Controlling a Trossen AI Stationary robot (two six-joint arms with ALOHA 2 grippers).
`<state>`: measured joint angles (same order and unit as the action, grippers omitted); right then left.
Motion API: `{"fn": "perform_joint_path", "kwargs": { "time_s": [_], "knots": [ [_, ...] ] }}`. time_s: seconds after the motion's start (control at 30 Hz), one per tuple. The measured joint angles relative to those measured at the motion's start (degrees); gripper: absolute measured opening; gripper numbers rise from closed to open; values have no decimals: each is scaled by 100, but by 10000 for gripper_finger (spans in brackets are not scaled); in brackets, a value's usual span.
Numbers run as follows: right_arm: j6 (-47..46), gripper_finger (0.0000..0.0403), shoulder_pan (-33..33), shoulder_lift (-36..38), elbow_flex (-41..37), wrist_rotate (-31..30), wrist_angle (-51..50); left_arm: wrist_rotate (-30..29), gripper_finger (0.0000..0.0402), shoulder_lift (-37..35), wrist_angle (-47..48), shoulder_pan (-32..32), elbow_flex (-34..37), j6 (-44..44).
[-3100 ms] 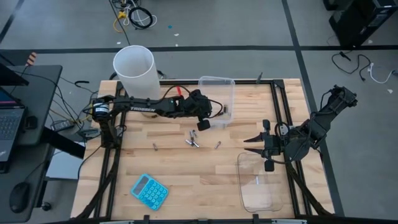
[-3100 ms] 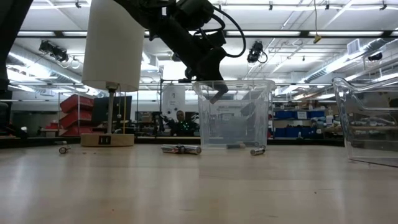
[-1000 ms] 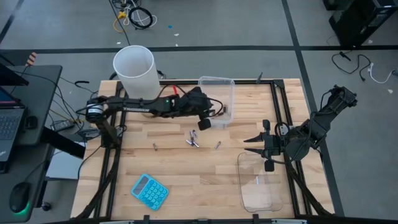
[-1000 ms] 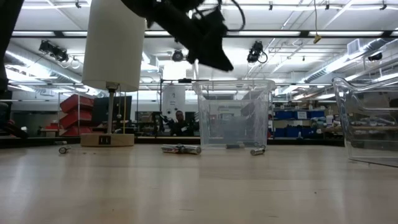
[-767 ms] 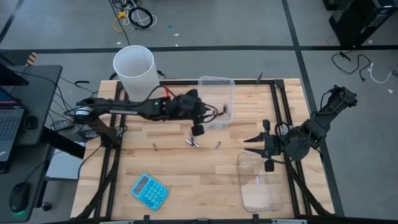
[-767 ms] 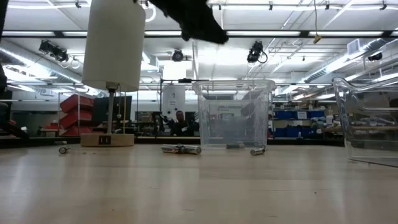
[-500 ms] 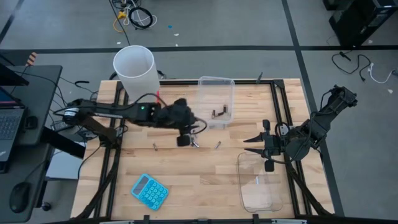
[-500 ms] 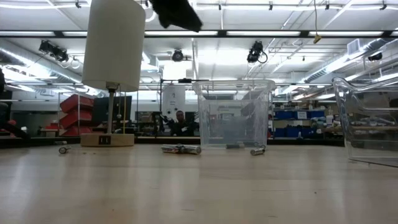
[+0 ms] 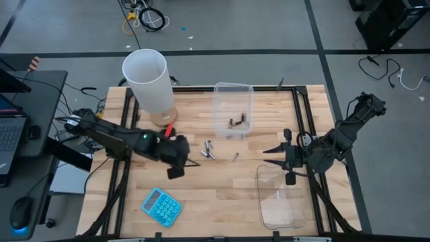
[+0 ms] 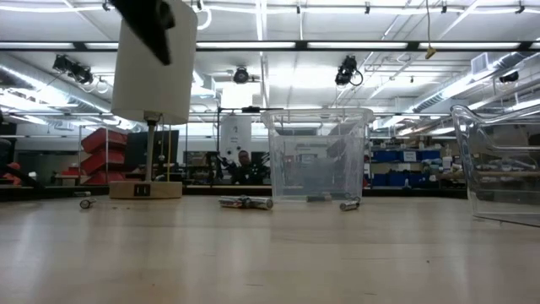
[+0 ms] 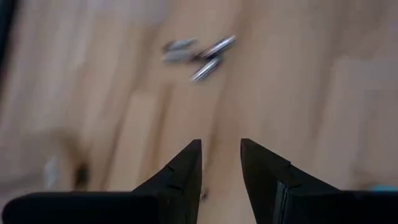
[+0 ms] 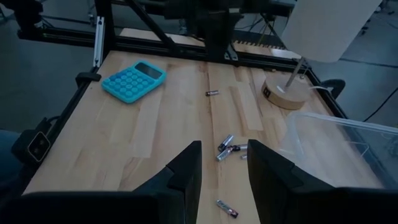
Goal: Sort batteries
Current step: Put the brown battery into the top transparent bin
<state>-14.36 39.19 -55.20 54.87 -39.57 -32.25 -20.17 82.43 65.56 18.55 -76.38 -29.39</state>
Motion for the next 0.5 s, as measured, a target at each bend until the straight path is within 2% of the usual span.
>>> {"fn": "perform_joint_path", "kwargs": {
  "time_s": [0.13, 0.33, 0.5],
  "knots": [
    [87, 115, -8, 0, 0, -1, 0, -614, 113, 0, 1063, 238, 26, -1155],
    [102, 115, -8, 0, 0, -1, -1, -673, 112, 0, 2222, 376, 383, -2395],
    [104, 115, -5, 0, 0, -1, 0, -610, 89, -158, 2385, 341, 1006, -2969]
  ]
}}
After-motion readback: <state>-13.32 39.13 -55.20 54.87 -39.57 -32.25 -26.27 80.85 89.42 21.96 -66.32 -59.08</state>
